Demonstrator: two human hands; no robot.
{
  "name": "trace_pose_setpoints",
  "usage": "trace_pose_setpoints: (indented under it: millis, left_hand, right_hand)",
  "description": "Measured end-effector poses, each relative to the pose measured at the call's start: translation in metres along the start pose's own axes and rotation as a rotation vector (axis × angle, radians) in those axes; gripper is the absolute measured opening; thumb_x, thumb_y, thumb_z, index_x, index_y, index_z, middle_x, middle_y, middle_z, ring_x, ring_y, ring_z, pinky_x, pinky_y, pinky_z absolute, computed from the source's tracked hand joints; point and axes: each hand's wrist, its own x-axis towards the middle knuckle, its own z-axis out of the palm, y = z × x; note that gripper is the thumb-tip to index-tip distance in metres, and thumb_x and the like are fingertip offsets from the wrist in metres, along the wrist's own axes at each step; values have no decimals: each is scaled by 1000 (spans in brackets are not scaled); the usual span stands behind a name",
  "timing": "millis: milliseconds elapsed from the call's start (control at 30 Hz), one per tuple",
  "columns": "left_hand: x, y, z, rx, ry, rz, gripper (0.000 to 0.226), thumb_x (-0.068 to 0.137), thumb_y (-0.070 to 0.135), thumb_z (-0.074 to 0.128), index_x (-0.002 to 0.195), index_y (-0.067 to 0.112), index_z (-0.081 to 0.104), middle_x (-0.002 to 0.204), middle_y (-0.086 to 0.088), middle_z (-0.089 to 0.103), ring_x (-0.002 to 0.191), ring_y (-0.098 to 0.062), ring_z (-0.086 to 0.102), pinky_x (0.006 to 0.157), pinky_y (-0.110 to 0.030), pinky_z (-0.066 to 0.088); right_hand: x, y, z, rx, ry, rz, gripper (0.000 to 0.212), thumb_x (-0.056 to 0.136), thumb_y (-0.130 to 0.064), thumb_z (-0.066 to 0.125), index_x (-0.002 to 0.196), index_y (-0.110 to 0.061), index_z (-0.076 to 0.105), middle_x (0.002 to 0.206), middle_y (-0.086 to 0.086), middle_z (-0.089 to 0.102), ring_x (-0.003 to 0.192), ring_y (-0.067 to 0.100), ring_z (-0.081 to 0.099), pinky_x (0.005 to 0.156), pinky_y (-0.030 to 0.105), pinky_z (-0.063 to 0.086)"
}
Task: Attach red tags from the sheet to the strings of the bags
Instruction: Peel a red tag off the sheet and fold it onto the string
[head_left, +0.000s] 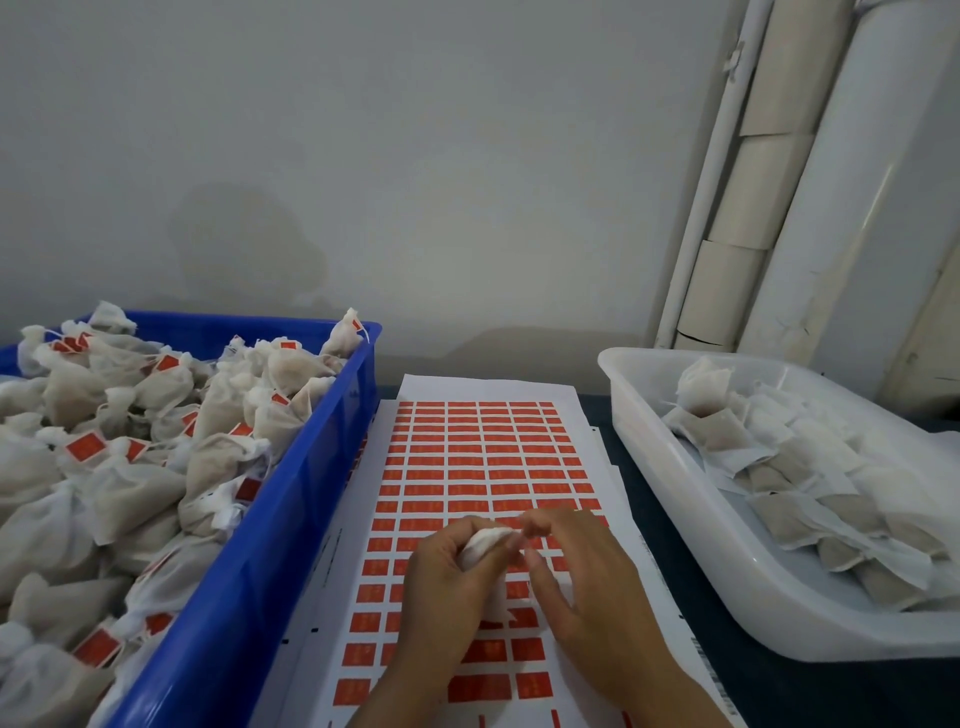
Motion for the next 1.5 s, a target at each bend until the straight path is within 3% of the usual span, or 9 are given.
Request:
trace_pose_setpoints:
  millis: [267,400,667,833,967,1067,1200,1367,1500]
  left_hand:
    - [-1,0,1,11,-66,62,10,78,31,69,74,36,62,73,36,61,79,12,58,58,0,43]
    - [-1,1,1,-14,-55,74,8,80,28,68,75,33,64,74,31,63,80,10,59,58,-1,44]
    - [-1,2,0,-108,-23,-39,4,80,29,67,78,25,66,70,19,66,78,3,61,56,-4,45]
    - [-1,6,-3,-271,-119,-164,11,82,25,64,71,24,67,65,18,67,70,2,63,50,-4,44]
    - [0,8,-6,-395,-255,-297,15,79,29,61,71,27,74,68,18,70,73,-5,67,61,-14,52]
    - [-1,11,-9,-401,-282,-295,15,71,35,61,74,44,73,83,15,72,91,-14,65,69,-20,52]
    - [-1,14,-12,-303,-385,-239,21,69,44,56,81,40,73,87,12,72,86,-7,67,65,-14,50]
    - [1,14,-9,-205,-371,-319,27,66,54,48,58,41,71,66,14,70,65,1,66,53,-8,46]
    - [5,12,-6,-278,-262,-440,30,81,43,56,60,27,70,64,11,68,66,-7,65,50,-15,45]
  right_hand:
    - [2,1,-3,71,27,20,15,85,-45,39,92,-34,47,90,-24,54,79,-6,54,81,1,38]
    - [3,-1,-3,60,28,34,23,79,-50,34,91,-34,45,87,-26,51,74,-7,52,77,-1,37]
    - [4,-3,-3,-42,80,-1,16,84,-29,63,82,-29,47,75,-20,52,59,-4,48,67,1,35]
    - [5,1,-2,-45,50,70,14,89,-39,53,96,-27,50,97,-14,62,75,-1,53,81,6,40]
    - [6,6,-2,-9,27,114,20,89,-39,53,101,-23,55,99,-8,63,88,9,59,88,32,48]
    - [5,6,1,-5,-31,143,28,88,-44,48,107,-25,51,104,-15,56,91,0,54,95,17,42]
    - [5,6,3,7,-48,196,25,86,-46,48,107,-33,44,99,-23,43,85,-4,50,81,-5,29]
    - [7,8,2,-47,-30,195,30,86,-49,41,106,-28,48,110,-11,61,94,3,58,95,17,43]
    - [7,6,0,-71,-20,164,15,89,-45,45,97,-33,43,104,-15,61,83,-1,53,92,15,43]
